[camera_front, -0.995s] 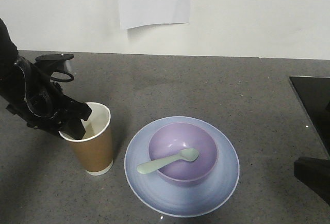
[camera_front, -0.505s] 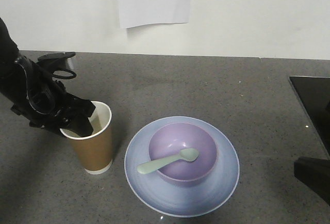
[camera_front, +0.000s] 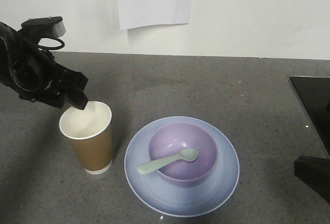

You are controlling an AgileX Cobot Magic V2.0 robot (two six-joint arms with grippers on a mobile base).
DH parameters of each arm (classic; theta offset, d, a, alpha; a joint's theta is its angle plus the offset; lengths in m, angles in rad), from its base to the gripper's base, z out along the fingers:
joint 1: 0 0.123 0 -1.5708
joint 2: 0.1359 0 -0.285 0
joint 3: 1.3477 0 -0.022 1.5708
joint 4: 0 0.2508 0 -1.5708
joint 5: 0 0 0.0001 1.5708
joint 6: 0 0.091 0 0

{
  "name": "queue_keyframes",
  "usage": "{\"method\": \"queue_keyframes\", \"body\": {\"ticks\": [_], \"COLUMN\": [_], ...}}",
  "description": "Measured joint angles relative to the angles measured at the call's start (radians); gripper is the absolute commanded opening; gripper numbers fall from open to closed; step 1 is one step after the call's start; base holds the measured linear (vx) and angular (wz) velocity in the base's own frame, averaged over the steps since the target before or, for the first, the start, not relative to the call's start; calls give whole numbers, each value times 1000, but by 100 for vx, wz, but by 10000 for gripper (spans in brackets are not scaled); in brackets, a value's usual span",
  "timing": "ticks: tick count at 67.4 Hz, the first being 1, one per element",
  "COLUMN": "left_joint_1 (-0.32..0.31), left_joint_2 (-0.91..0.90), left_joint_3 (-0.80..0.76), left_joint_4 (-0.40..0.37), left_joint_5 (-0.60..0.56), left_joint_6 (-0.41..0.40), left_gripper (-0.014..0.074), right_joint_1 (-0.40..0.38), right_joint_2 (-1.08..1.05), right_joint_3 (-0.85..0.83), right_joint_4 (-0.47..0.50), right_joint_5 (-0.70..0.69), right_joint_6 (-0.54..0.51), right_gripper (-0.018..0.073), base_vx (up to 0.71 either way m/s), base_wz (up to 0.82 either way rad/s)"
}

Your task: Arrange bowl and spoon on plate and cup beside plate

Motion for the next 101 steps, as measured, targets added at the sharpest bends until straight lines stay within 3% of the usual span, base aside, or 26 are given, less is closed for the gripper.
{"method": "queue_keyframes", "body": {"ticks": [10, 15, 29, 53, 65, 76, 89, 101], "left_joint_1": [0, 0, 0, 0, 0, 0, 0, 0], "left_joint_2": [-58, -97, -251, -587, -767, -882, -970, -1020], "left_joint_3": [0, 0, 0, 7, 106, 193, 210, 210], "left_joint_4": [84, 112, 208, 410, 473, 441, 357, 372], "left_joint_5": [1, 2, -8, -105, -164, -133, 19, 39], "left_joint_6": [-10, -12, -51, -172, -214, -220, -220, -213], "left_gripper": [365, 315, -9, -8, -8, -7, -7, -7], "right_joint_1": [0, 0, 0, 0, 0, 0, 0, 0], "right_joint_2": [0, 0, 0, 0, 0, 0, 0, 0], "right_joint_3": [0, 0, 0, 0, 0, 0, 0, 0], "right_joint_4": [0, 0, 0, 1, 1, 1, 3, 4], "right_joint_5": [-17, -17, -18, -18, -18, -17, -17, -17], "right_joint_6": [0, 0, 0, 0, 0, 0, 0, 0], "right_gripper": [-4, -4, -4, -4, -4, -4, -4, -4], "base_vx": [0, 0, 0, 0, 0, 0, 0, 0], "base_wz": [0, 0, 0, 0, 0, 0, 0, 0]}}
